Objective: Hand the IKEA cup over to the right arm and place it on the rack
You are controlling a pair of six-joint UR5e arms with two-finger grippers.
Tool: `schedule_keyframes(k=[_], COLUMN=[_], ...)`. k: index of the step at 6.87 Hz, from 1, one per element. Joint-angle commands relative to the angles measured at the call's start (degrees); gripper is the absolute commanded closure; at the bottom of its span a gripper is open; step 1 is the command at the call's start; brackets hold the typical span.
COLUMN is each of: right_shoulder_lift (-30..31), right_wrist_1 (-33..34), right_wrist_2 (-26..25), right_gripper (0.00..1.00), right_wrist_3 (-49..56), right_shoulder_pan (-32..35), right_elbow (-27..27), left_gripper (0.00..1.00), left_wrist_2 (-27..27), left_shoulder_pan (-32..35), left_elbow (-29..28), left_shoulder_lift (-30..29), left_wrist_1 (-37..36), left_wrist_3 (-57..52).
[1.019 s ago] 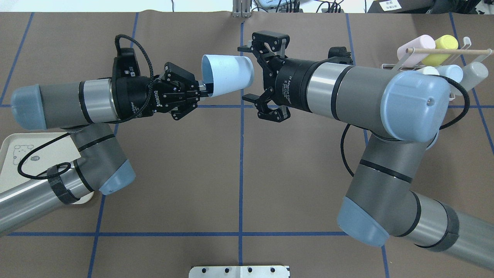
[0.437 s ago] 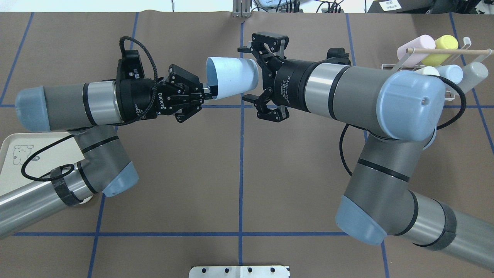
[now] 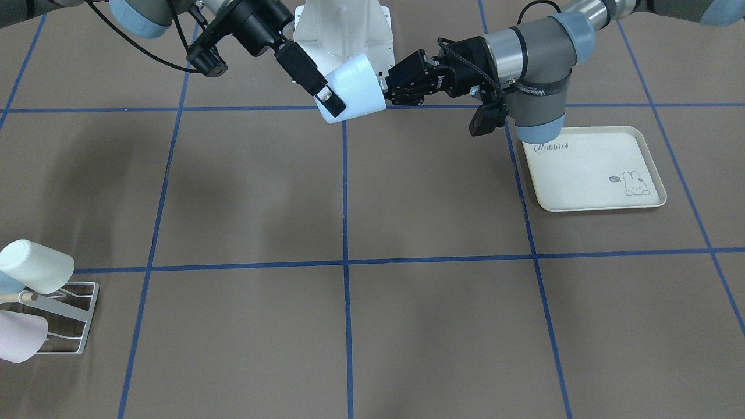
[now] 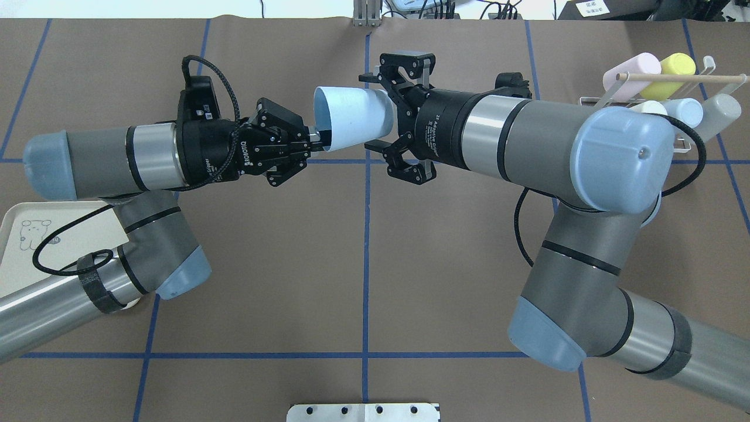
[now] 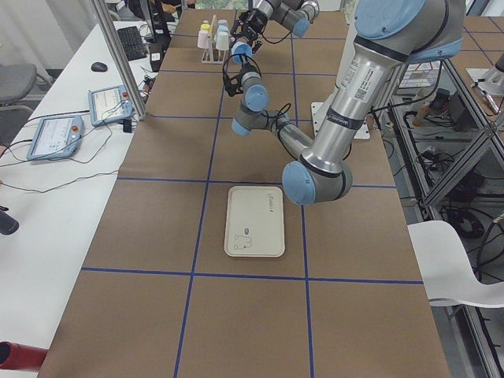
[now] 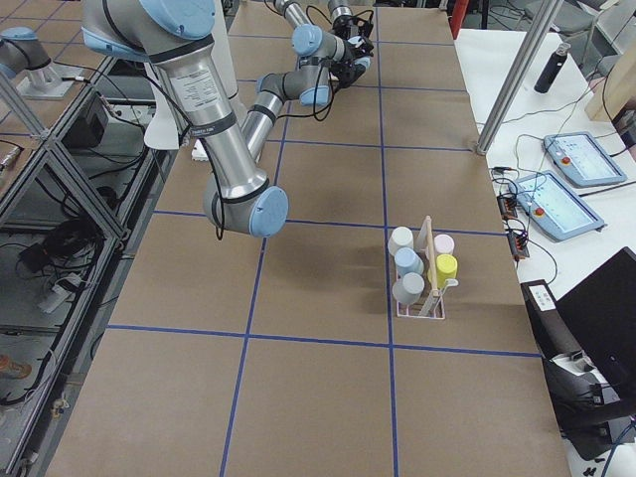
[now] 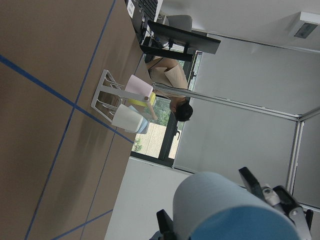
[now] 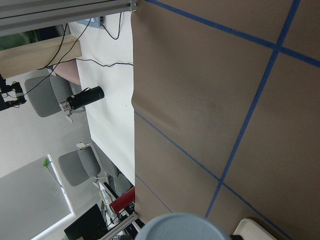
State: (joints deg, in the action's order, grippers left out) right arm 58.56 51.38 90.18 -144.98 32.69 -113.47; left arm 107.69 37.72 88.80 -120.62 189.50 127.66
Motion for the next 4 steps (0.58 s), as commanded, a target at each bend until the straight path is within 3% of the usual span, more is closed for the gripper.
schedule_keyframes(k=[1,4], right_shoulder_lift=[-0.11,-0.02], right_wrist_1=[-0.14,0.47], right_wrist_2=[0.0,-0.78], right_gripper=[1.0,1.0], right_wrist_3=[-0.13,1.45], right_shoulder_pan=[0.01,2.01], right_elbow=[-0.44,0.0], left_gripper=[0.03,0.0], left_wrist_2=[-0.2,-0.2], left_shoulder_pan=[-0.01,1.47], left_elbow=[0.58,0.07], left_shoulder_lift=[-0.05,0.91], left_wrist_1=[-0.36,-0.62], left_wrist_3=[0.14,-1.09])
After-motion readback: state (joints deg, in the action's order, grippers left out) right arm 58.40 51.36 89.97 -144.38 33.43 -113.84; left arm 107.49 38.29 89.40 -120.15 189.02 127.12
